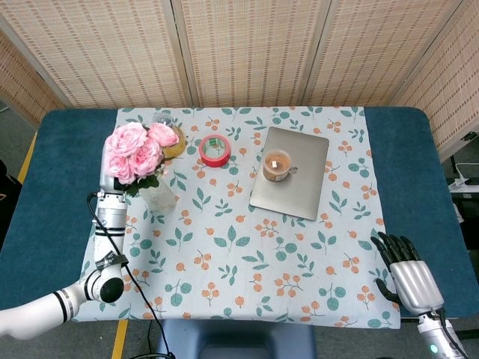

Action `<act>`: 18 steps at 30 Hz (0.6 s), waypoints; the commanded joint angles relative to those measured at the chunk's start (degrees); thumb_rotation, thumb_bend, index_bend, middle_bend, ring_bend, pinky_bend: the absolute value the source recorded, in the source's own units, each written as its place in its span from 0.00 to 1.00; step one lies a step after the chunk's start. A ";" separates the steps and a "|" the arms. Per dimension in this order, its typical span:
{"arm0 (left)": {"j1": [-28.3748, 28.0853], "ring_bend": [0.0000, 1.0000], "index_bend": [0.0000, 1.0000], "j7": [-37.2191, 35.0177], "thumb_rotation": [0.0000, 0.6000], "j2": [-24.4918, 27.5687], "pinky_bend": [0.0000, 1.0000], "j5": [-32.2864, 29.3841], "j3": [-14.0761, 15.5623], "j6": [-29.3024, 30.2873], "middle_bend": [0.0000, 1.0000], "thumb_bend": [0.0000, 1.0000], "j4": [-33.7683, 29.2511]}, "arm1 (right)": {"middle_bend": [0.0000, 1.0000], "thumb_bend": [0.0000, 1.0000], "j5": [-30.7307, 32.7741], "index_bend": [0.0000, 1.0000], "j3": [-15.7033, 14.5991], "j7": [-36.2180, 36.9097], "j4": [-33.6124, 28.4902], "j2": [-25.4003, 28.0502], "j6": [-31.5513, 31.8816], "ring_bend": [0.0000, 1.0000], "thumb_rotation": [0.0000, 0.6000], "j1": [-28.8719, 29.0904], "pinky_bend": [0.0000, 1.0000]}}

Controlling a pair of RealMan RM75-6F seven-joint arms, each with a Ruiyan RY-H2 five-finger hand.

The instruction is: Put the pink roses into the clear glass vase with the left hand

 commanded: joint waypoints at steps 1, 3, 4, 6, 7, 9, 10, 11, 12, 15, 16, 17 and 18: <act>1.00 0.04 0.01 -1.11 1.00 -0.01 0.12 2.16 3.29 -1.90 0.12 0.46 2.13 | 0.00 0.29 -0.33 0.00 -0.16 0.05 -0.01 0.02 0.04 0.00 1.00 -0.02 0.00; 1.69 0.00 0.00 -2.38 1.00 0.78 0.09 3.39 5.25 -3.32 0.04 0.45 2.74 | 0.00 0.29 -0.68 0.00 -0.29 0.17 0.00 0.04 0.14 0.00 1.00 -0.06 0.00; 2.04 0.00 0.00 -2.49 1.00 1.08 0.07 3.74 5.99 -3.69 0.01 0.45 3.07 | 0.00 0.29 -0.82 0.00 -0.32 0.26 0.01 0.06 0.22 0.00 1.00 -0.08 0.00; 2.55 0.00 0.00 -2.39 1.00 1.55 0.05 4.02 6.96 -4.23 0.00 0.45 3.49 | 0.00 0.29 -1.01 0.00 -0.39 0.37 0.03 0.09 0.32 0.00 1.00 -0.12 0.00; 2.62 0.00 0.00 -2.43 1.00 1.63 0.05 4.08 7.06 -4.27 0.00 0.44 3.51 | 0.00 0.29 -1.04 0.00 -0.40 0.40 0.04 0.10 0.33 0.00 1.00 -0.13 0.00; 2.97 0.00 0.00 -2.22 1.00 1.91 0.05 4.11 7.61 -4.60 0.00 0.43 3.72 | 0.00 0.29 -1.17 0.00 -0.44 0.49 0.05 0.12 0.38 0.00 1.00 -0.15 0.00; 3.47 0.00 0.00 -1.90 1.00 2.39 0.04 4.09 8.40 -5.13 0.00 0.43 3.89 | 0.00 0.29 -1.35 0.00 -0.51 0.55 0.06 0.14 0.40 0.00 1.00 -0.15 0.00; 4.21 0.00 0.00 -1.14 1.00 3.03 0.04 3.95 9.42 -5.69 0.00 0.42 4.15 | 0.00 0.29 -1.54 0.00 -0.63 0.60 0.11 0.14 0.31 0.00 1.00 -0.13 0.00; 5.12 0.00 0.00 0.08 1.00 3.94 0.04 3.90 10.57 -6.01 0.00 0.42 4.42 | 0.00 0.29 -1.74 0.00 -0.78 0.57 0.14 0.09 0.09 0.00 1.00 -0.06 0.00; 6.44 0.00 0.00 1.19 1.00 5.97 0.04 3.75 11.25 -6.10 0.00 0.41 2.79 | 0.00 0.29 -1.99 0.00 -0.90 0.58 0.22 0.03 0.01 0.00 1.00 -0.02 0.00; 6.79 0.00 0.00 1.53 1.00 6.47 0.04 3.87 11.37 -5.87 0.00 0.40 2.44 | 0.00 0.30 -2.05 0.00 -0.92 0.62 0.23 0.03 0.04 0.00 1.00 -0.03 0.00; 7.34 0.00 0.00 2.11 1.00 7.12 0.04 4.17 11.61 -5.32 0.00 0.40 2.02 | 0.00 0.29 -2.09 0.00 -0.91 0.69 0.23 0.06 0.14 0.00 1.00 -0.07 0.00; 7.81 0.00 0.00 2.55 1.00 7.64 0.04 4.54 11.88 -4.79 0.00 0.39 1.68 | 0.00 0.29 -2.12 0.00 -0.90 0.75 0.23 0.08 0.22 0.00 1.00 -0.10 0.00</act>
